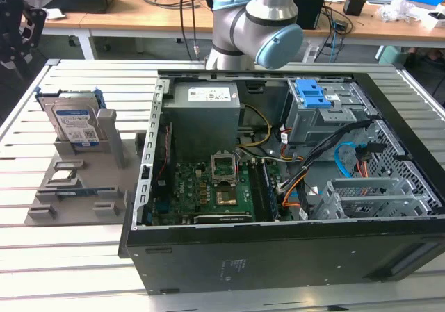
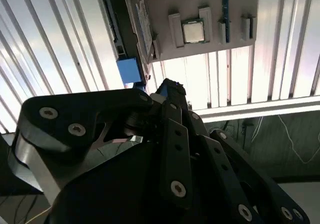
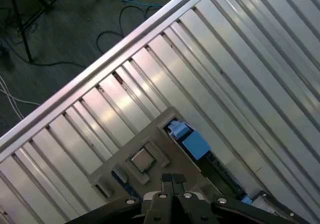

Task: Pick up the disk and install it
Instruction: 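Pick up the disk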

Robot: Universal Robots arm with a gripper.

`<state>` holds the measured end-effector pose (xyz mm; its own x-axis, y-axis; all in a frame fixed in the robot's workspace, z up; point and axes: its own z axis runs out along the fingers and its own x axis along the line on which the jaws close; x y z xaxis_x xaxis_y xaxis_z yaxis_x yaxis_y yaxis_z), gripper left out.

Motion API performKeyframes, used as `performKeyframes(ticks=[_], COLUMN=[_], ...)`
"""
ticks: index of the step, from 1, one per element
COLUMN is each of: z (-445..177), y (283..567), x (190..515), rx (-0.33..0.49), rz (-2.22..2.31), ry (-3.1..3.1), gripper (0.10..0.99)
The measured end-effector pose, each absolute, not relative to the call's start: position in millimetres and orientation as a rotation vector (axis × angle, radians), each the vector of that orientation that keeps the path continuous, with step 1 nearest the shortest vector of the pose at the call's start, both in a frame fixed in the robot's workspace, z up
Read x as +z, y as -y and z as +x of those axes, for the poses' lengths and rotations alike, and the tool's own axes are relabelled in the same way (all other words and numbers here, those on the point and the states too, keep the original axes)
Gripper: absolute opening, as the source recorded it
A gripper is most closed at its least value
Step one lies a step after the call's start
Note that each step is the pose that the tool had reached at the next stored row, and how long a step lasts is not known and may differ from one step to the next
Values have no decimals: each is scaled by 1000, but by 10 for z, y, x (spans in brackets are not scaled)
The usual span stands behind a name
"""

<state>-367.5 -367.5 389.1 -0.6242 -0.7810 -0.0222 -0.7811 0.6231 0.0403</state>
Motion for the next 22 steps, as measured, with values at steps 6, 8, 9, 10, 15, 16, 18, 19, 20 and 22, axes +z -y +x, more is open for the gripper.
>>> performKeyframes(ticks=[6,8,9,10,15,16,18,19,20,22], z=[-3675,-3675,-3675,-3675,-3675,-3675,-3675,-3675,-3675,-3675], y=[3675,3675,3675,3675,3675,3675,3675,3675,3675,3675], x=[3890,3890,3890,3890,3890,3890,3890,3890,3890,3890], rx=[72,72,72,72,72,72,71,71,71,71], rz=[-1534,-1640,-1660,-1681,-1873,-1907,-1952,-1985,-2012,-2058], ry=[-2741,-2681,-2669,-2656,-2529,-2504,-2471,-2444,-2423,-2386], gripper=[106,106,106,106,106,106,106,106,106,106])
